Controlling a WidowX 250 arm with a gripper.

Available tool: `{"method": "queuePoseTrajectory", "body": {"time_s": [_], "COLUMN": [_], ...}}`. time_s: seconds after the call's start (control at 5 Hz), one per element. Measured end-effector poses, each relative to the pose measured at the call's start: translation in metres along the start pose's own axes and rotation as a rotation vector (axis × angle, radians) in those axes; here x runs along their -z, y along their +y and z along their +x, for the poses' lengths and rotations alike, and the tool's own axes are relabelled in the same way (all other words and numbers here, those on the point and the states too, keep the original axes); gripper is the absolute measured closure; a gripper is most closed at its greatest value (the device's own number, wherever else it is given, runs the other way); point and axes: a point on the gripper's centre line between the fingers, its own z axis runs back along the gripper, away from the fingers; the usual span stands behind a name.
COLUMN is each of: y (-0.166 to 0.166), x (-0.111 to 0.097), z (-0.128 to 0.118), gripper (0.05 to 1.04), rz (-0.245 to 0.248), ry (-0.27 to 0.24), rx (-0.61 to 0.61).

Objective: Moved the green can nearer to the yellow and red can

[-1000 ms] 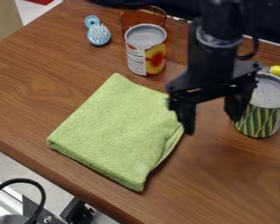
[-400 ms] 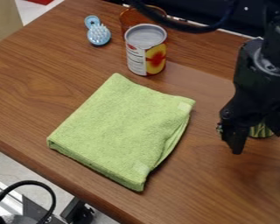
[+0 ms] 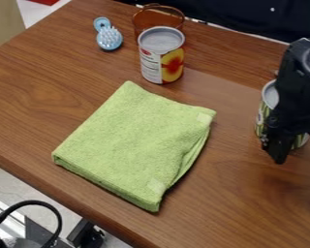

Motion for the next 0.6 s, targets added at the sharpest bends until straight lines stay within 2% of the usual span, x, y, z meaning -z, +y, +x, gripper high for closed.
{"method": "queuePoseTrajectory", "body": {"time_s": [0.2,0.6], "y": [-0.007,-0.011], "x": [0.003,0.004], "z": [0.002,0.021], "gripper": [0.088,0.088], "rz": [0.001,0.006], "ry": [-0.015,-0.088], "rx": [-0.005,-0.006]}}
